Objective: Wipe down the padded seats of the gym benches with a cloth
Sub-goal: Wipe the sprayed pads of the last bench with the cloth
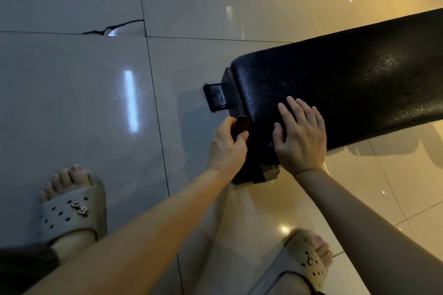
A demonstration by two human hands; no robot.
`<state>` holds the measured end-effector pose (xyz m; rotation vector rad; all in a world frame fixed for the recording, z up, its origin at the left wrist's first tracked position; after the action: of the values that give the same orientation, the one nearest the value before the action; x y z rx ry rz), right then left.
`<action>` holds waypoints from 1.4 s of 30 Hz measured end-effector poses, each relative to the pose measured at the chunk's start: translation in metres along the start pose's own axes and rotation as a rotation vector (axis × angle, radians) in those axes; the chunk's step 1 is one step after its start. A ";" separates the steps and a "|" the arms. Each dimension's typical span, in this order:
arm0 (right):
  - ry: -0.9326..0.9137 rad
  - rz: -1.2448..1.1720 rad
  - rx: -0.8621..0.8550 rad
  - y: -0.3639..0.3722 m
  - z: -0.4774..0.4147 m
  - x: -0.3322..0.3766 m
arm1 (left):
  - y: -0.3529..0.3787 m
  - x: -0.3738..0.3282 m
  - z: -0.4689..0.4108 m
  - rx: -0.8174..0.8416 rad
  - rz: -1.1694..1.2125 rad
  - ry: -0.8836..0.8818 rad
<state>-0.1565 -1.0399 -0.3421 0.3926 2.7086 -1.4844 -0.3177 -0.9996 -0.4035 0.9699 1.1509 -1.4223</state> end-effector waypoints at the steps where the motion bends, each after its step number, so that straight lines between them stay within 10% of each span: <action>1: 0.002 0.000 0.000 0.000 0.000 0.000 | 0.001 0.002 0.004 0.008 0.010 -0.010; 9: 0.007 -0.002 -0.007 0.001 0.001 -0.002 | -0.008 0.012 0.045 0.167 0.112 -0.223; 15: 0.024 -0.031 -0.014 0.002 0.003 -0.004 | -0.016 0.003 -0.011 -0.088 0.001 -0.212; 29: 0.058 -0.138 -0.042 -0.016 0.004 -0.003 | -0.022 0.014 0.062 0.191 -0.114 -0.258; 33: 0.486 -0.480 -0.217 -0.061 0.046 0.004 | -0.023 -0.016 0.069 0.149 -0.176 -0.077; 39: 1.890 -1.208 0.126 -0.045 0.122 0.033 | -0.011 -0.052 0.108 0.162 -0.341 0.361; 42: 2.163 -1.508 0.145 -0.053 0.124 0.036 | -0.002 -0.053 0.117 0.213 -0.458 0.538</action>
<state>-0.2159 -1.1632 -0.3711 -1.4000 5.3359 -1.4199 -0.3097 -1.1025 -0.3260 1.3507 1.7239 -1.7248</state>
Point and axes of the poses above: each hand's wrist, its own z-axis away from the middle knuckle, its own y-axis out of the palm, x = y × z, the point moved 5 cm from there along -z, towards the middle knuckle, and after that the axes turned 15 degrees about -x, right-handed, at the moved point
